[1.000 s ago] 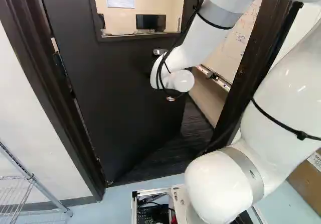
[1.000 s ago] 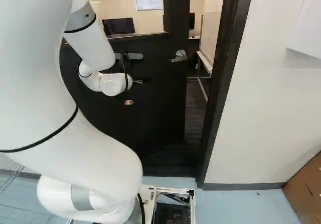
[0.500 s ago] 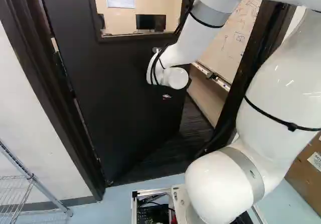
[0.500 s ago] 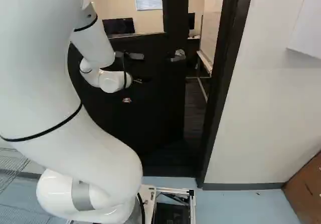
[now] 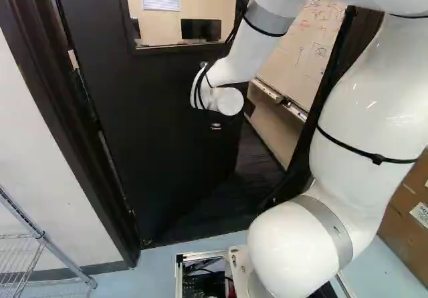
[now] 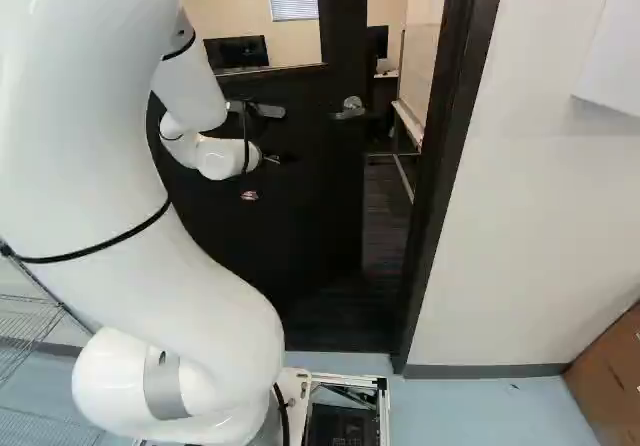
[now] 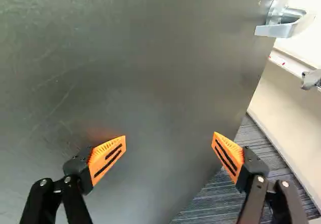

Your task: Open the door and move inside

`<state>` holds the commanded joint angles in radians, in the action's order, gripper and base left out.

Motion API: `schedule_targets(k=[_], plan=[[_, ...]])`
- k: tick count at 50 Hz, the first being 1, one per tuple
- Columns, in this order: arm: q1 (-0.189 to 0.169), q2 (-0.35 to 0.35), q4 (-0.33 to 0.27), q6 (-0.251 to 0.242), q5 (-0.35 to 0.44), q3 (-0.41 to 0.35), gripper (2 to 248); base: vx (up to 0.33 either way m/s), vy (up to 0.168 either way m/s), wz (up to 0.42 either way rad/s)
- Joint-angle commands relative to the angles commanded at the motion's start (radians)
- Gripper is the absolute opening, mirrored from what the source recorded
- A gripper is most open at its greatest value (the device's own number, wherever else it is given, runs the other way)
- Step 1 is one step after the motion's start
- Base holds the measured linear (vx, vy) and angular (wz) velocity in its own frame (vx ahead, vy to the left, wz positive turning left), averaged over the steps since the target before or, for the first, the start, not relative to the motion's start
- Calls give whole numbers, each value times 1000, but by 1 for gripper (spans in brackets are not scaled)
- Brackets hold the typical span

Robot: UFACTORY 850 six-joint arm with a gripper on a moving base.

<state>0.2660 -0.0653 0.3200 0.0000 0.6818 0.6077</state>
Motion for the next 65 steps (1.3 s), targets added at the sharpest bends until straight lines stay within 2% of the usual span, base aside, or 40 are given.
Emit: schedule_targets(k=[32,65], plan=[[38,-85,0,0,0,91,247,0,0,0],[77,-205,0,0,0,228,247,0,0,0]])
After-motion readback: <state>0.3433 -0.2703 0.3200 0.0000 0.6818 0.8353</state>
